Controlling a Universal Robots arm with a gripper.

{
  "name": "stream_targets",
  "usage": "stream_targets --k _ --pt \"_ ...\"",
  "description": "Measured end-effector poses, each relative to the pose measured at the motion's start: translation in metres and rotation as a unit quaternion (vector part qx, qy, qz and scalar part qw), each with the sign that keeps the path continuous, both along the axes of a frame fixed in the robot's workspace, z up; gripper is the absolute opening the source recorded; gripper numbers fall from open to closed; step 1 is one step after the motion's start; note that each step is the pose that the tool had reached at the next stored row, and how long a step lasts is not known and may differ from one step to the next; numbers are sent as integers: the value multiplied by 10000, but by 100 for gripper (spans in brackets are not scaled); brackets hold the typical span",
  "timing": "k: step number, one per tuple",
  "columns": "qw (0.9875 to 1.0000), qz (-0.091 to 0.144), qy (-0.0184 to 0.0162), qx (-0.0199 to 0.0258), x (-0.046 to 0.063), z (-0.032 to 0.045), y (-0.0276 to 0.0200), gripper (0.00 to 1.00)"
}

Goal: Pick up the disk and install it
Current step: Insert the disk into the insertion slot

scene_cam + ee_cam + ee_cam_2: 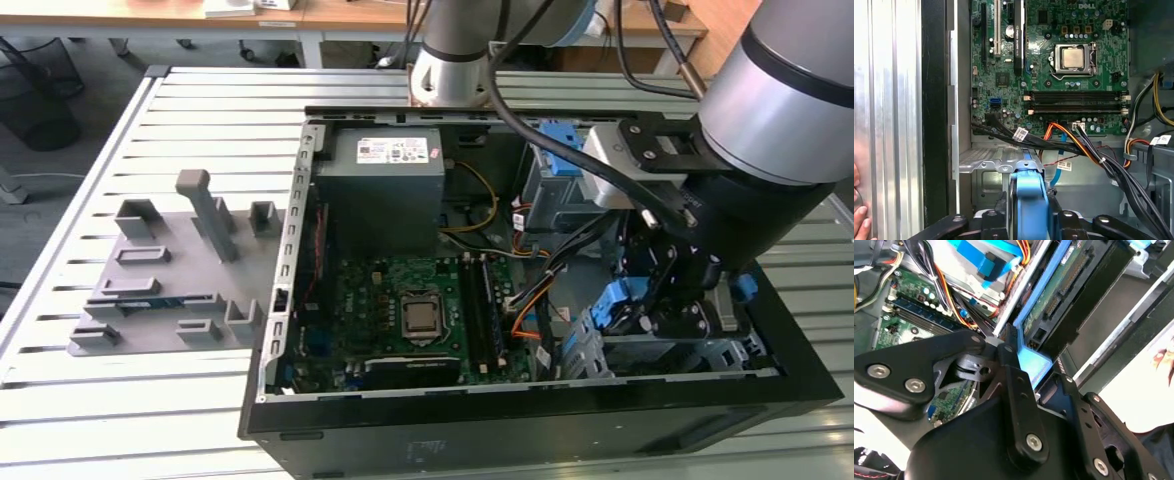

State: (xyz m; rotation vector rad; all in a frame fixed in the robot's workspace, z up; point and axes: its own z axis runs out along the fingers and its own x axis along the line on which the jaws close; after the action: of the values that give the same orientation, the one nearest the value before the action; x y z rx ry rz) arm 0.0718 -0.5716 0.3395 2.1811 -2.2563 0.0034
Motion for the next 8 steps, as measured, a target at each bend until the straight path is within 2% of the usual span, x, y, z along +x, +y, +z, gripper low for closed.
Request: stream_targets --k 2,8 --pt "10000 1 0 1 1 -5 0 50" --pt "10000 0 0 2 1 -6 0 49"
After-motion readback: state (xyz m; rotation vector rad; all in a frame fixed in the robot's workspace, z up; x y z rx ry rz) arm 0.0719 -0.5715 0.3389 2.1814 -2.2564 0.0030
